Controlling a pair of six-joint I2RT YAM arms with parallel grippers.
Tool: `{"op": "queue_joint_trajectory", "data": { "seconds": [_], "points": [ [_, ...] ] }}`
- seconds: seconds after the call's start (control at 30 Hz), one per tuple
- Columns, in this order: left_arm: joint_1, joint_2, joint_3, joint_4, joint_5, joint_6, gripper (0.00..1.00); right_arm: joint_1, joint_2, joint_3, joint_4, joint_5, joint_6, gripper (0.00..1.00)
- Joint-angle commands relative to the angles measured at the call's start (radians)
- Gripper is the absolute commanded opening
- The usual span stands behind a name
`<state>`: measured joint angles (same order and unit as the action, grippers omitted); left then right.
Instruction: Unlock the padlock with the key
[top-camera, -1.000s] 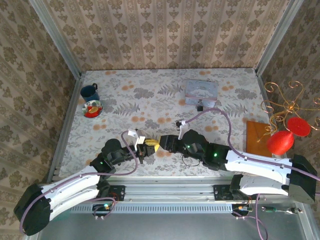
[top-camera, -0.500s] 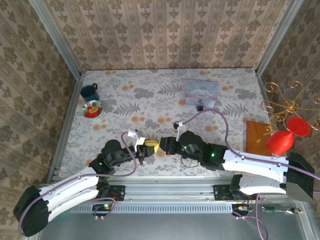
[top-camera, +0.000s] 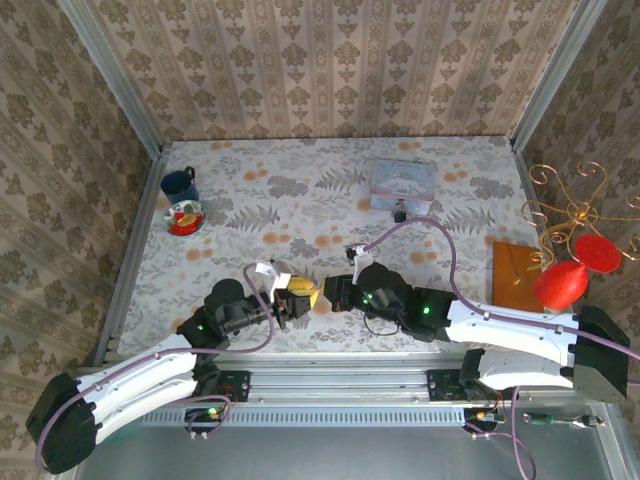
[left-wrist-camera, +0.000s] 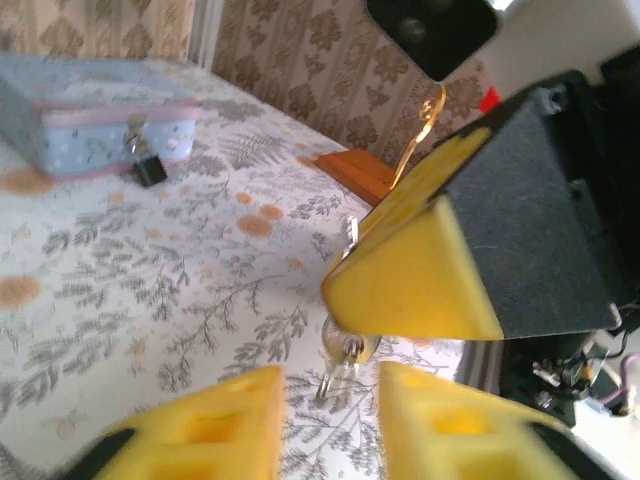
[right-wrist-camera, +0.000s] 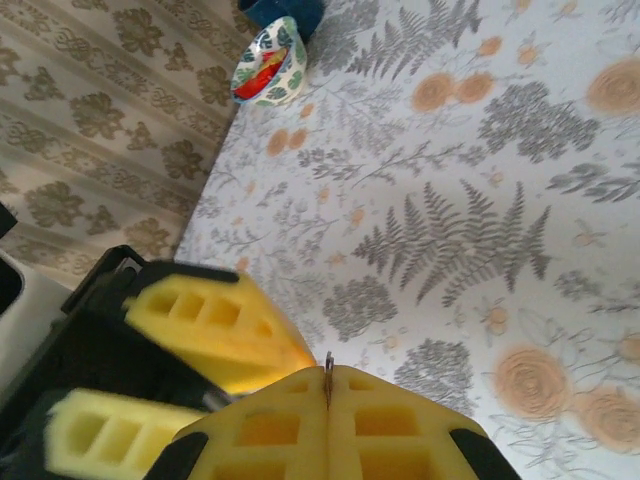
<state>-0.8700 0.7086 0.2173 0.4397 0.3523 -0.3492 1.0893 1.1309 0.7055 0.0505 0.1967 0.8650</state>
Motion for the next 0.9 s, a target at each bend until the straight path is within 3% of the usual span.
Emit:
{"op": "queue_joint_trajectory", "data": {
  "seconds": [0.0, 0.13, 0.3, 0.63, 0.87],
  "points": [
    [0.004, -0.052, 0.070, -0.141, -0.062, -0.013, 0.46, 0.001, -0.042, 0.025, -0.028, 0.076, -0.166, 0.00],
    [0.037, -0.120, 0.089, -0.225, -0.050, -0.042, 0.54, 0.000, -0.074, -0.037, 0.063, 0.034, -0.389, 0.00],
    [0.067, -0.172, 0.129, -0.348, -0.019, -0.026, 0.59, 0.001, -0.088, -0.102, 0.175, -0.168, -0.578, 0.00],
    [0.088, -0.185, 0.157, -0.442, -0.045, -0.005, 0.63, 0.001, 0.048, -0.019, -0.005, -0.176, -0.691, 0.00],
    [0.114, -0.248, 0.163, -0.580, -0.266, -0.024, 0.70, 0.001, 0.252, 0.151, -0.309, -0.071, -0.710, 0.00]
  ]
}}
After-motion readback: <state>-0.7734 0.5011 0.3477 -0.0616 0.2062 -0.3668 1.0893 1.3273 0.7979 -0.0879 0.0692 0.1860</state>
